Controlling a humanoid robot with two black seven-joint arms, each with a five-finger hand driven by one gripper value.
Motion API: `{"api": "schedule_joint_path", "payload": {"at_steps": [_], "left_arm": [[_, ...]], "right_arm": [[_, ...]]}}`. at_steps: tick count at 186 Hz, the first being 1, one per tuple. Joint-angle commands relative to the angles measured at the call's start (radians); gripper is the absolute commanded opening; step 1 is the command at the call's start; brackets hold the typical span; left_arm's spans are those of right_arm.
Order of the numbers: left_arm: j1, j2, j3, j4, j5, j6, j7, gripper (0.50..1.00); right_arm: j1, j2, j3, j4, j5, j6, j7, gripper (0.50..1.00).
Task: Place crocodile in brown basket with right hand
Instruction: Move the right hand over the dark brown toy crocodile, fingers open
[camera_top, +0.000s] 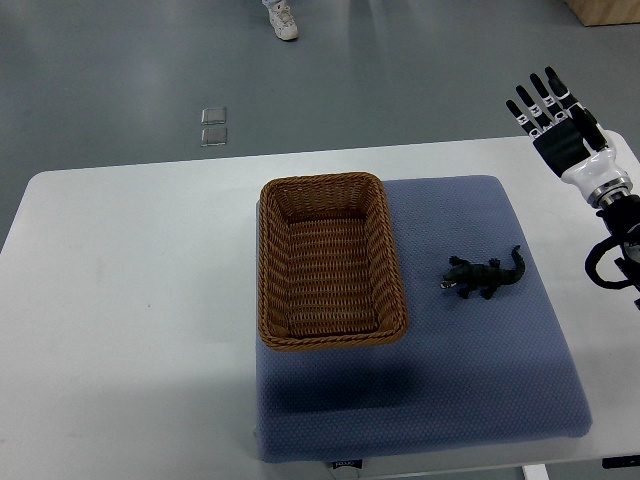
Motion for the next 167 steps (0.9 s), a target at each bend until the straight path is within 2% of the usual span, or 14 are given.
{"api": "schedule_joint_path", "payload": {"at_steps": [1,66,105,127,153,167], "left_arm": [[0.000,0.000,0.000,-0.001,0.000,0.000,0.000,1.000],[0.000,0.000,0.000,-0.003,0.000,0.006,0.000,1.000],[0.000,0.000,0.000,-0.003,0.000,0.004,0.000,1.000],[-0.002,0.000,0.000,-0.003,0.000,-0.002,0.000,1.000],[-0.002,0.000,0.000,-0.003,0.000,-0.003,0.000,1.000],[-0.002,0.000,0.000,-0.003,0.000,-0.003,0.000,1.000]], "right_arm": [[0.000,0.003,0.000,0.001,0.000,0.000,0.000,0.946],[0.003,-0.007,-0.001,0.001,-0.009,-0.001,0.000,0.946],[0.021,-0.025,0.000,0.001,-0.161,0.005,-0.001,0.946],[0.071,-0.063,-0.008,0.007,-0.344,0.017,-0.009,0.944],[0.161,-0.117,-0.041,0.025,-0.693,0.077,-0.047,0.944],[0.210,-0.171,-0.070,0.068,-0.891,0.079,-0.067,0.944]]}}
